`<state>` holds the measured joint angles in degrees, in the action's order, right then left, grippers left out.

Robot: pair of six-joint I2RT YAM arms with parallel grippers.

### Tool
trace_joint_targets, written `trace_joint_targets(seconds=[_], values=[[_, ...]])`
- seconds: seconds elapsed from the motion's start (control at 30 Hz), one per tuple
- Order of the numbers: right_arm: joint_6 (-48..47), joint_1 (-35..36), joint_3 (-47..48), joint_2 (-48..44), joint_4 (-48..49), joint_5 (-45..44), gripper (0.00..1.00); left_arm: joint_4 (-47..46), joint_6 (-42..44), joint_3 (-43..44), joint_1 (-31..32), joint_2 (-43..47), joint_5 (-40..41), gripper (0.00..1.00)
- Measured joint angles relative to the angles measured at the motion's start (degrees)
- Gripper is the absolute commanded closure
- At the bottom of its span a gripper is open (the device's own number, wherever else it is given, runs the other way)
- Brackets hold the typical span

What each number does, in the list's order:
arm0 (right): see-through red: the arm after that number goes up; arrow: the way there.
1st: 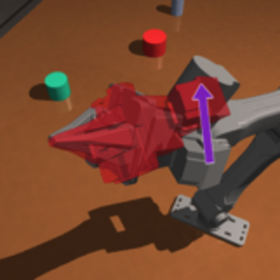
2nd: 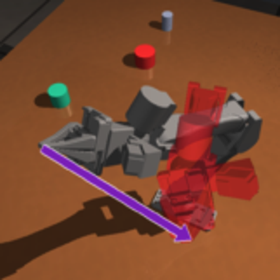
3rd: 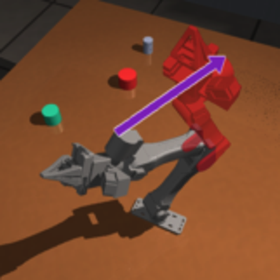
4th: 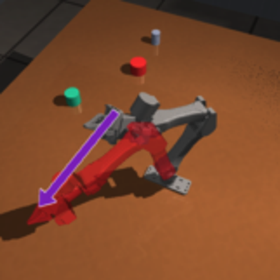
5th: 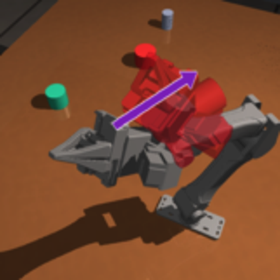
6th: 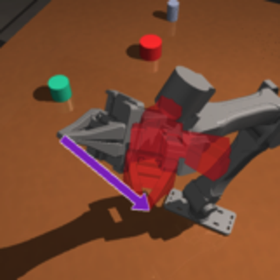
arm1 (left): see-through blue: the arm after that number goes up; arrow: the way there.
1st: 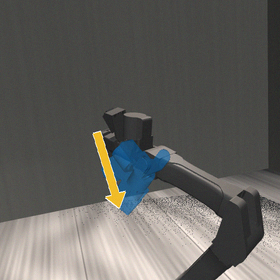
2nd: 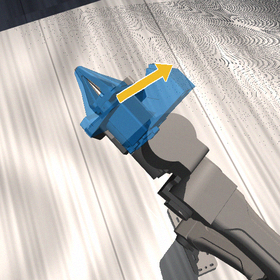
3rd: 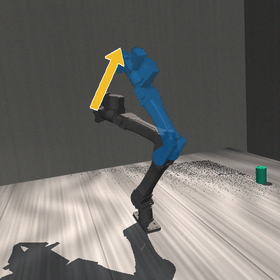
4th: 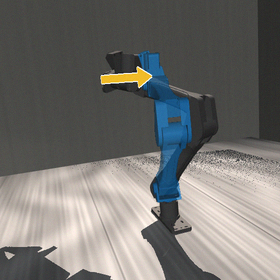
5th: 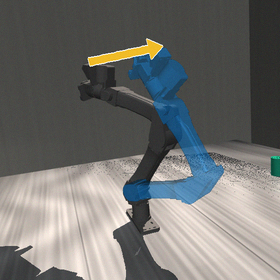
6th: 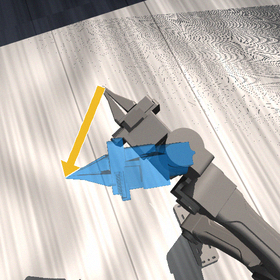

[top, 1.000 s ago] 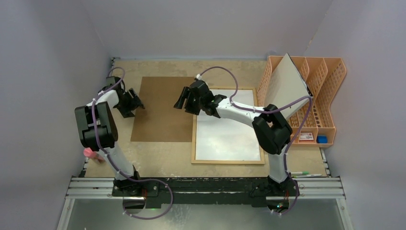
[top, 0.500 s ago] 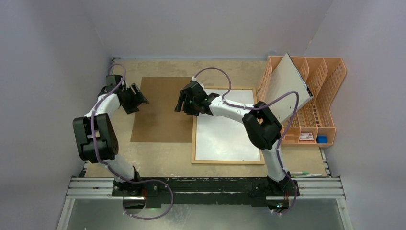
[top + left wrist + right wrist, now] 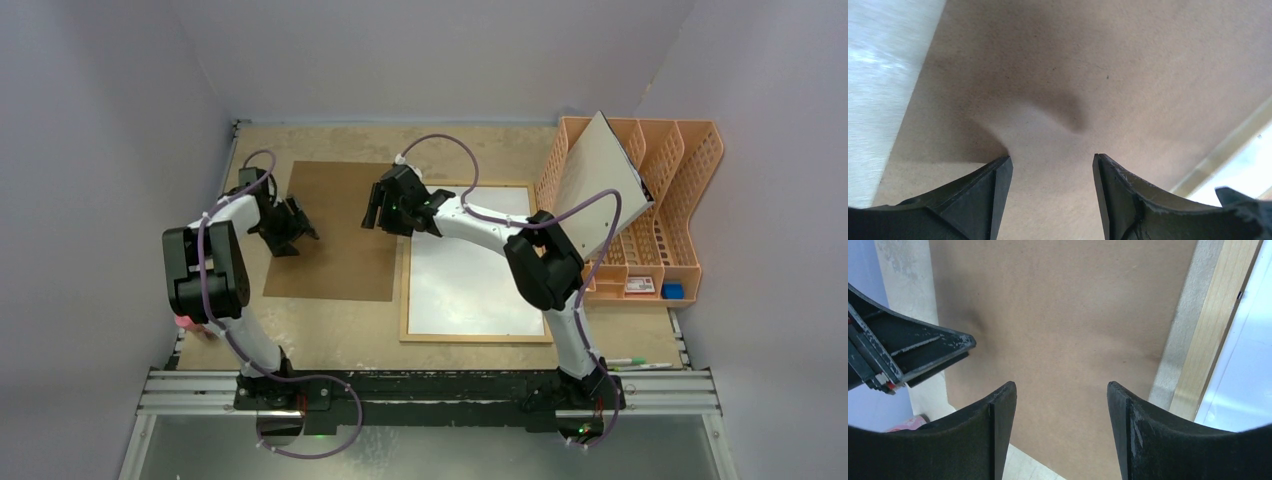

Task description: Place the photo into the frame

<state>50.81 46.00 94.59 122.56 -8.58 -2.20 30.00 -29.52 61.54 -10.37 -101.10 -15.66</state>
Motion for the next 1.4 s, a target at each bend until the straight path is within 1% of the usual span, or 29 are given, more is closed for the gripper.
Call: trace_joint_targets(seconds=[0.17, 0.27, 0.37, 0.43, 0.53, 0.6, 0.67, 0.73, 0.8, 0.93, 1.1, 1.23, 1.3, 1.4], values=[[-1.1, -0.3, 0.8, 0.1, -1.6, -0.9, 0.30, 4.1, -0.2, 4.3, 0.3, -2.5, 8.2, 0.34], [-1.5, -0.3, 1.6, 0.2, -2.4, -1.3, 0.30, 5.2, -0.4, 5.6, 0.3, -3.1, 11.3, 0.34], [-1.4, -0.4, 3.3, 1.3, -3.0, -1.3, 0.30, 5.3, 0.1, 5.8, 0.3, -3.2, 11.1, 0.33], [-1.2, -0.6, 3.8, 2.1, -3.5, -1.2, 0.30, 5.6, 0.4, 6.1, 0.2, -3.2, 10.1, 0.31], [-0.4, -0.7, 3.9, 3.5, -4.6, -0.7, 0.30, 6.6, 1.4, 7.5, 0.1, -3.3, 8.3, 0.24], [0.4, -0.7, 3.9, 4.3, -5.3, 0.2, 0.30, 8.3, 2.1, 10.5, 0.0, -3.3, 8.0, 0.19], [1.2, -0.7, 3.8, 4.9, -5.9, 0.5, 0.30, 9.0, 2.4, 14.1, 0.0, -3.3, 8.6, 0.17], [2.1, -0.8, 3.7, 5.1, -6.2, 0.9, 0.30, 8.7, 2.3, 18.5, -0.1, -3.3, 10.4, 0.16], [2.8, -0.9, 3.7, 5.1, -6.2, 1.4, 0.30, 7.8, 2.3, 20.9, -0.3, -3.3, 12.2, 0.16], [4.3, -1.0, 3.7, 5.3, -6.5, 1.7, 0.30, 5.0, 2.3, 21.9, -2.6, -3.8, 13.8, 0.18], [6.4, -1.4, 3.7, 5.6, -6.6, 2.0, 0.30, 0.0, 3.2, 19.4, -7.8, -6.9, 12.0, 0.19], [7.5, -1.6, 3.8, 5.7, -6.8, 2.0, 0.30, -0.7, 4.1, 18.6, -11.1, -11.3, 8.2, 0.21], [7.8, -1.8, 3.9, 5.8, -6.9, 2.2, 0.30, -0.7, 4.7, 18.6, -11.9, -13.2, 6.7, 0.21], [8.4, -2.2, 4.1, 6.1, -6.9, 3.5, 0.30, -1.2, 5.1, 19.0, -12.2, -13.4, 3.6, 0.23]])
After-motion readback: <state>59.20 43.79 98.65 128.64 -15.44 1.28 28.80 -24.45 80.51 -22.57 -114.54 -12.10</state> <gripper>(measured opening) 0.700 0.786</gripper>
